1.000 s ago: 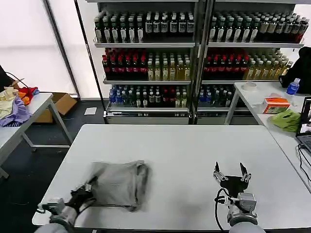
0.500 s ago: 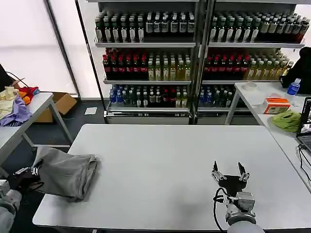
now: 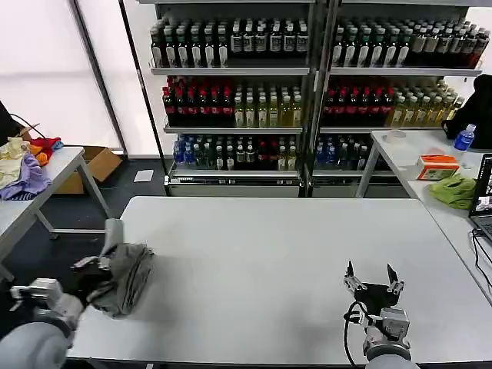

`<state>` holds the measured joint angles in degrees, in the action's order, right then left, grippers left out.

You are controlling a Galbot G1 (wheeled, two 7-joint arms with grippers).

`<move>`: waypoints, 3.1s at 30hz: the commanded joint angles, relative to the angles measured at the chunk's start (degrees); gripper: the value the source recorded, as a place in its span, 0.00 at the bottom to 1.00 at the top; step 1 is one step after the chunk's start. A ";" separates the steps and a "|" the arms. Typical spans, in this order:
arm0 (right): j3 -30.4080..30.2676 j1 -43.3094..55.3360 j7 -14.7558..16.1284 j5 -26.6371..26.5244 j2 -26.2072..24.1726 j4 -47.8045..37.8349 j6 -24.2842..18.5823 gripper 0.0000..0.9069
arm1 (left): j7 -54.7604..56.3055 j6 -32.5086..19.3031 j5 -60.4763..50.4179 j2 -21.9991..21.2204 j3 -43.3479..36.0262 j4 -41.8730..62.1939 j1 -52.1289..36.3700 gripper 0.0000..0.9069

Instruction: Fold and organize the clothes.

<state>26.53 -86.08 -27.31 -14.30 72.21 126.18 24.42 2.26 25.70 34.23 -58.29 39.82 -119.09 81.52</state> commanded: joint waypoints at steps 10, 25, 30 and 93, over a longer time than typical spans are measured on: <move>0.63 -2.56 0.22 4.45 3.42 0.11 0.59 1.00 | 11.73 4.40 -7.94 -18.93 -40.20 6.08 -16.50 0.00; -0.68 -1.08 0.56 4.57 3.17 -1.37 0.83 1.00 | 8.32 0.05 3.83 -21.38 -39.11 6.48 -18.32 1.00; -2.00 0.52 0.74 -1.53 2.59 -1.12 2.62 1.00 | 9.28 0.21 2.79 -19.70 -36.08 5.33 -18.40 1.00; -20.31 21.57 0.00 -23.78 -1.74 -16.71 8.72 0.00 | 12.08 2.17 -10.55 -10.83 -12.04 4.38 -6.67 1.00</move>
<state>3.60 -64.79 -27.93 -39.47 74.36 109.11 33.16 14.31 27.88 23.75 -68.68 27.72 -114.61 74.63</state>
